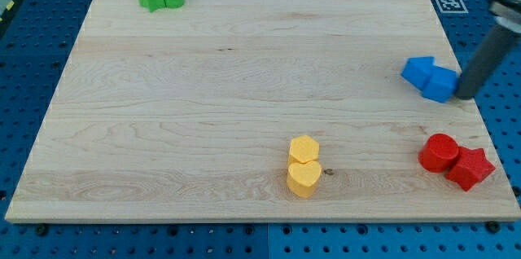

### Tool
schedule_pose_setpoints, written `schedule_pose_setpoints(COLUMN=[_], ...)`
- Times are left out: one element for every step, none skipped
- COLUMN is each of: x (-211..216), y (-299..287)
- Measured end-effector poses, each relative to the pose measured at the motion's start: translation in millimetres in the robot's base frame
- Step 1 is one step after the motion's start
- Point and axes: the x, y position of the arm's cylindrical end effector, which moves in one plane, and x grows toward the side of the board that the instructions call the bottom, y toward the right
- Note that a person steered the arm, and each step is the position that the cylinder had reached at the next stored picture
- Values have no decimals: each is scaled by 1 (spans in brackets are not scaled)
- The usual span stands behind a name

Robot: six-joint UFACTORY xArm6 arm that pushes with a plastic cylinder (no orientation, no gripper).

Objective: Slide the blue triangle below the green star

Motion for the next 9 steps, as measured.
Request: schedule_pose_setpoints(x=[-46,-75,-64,-66,-100,-118,-119,-120,-120], y=[-77,-114,-95,-61,-69,-153,-240,-239,-195])
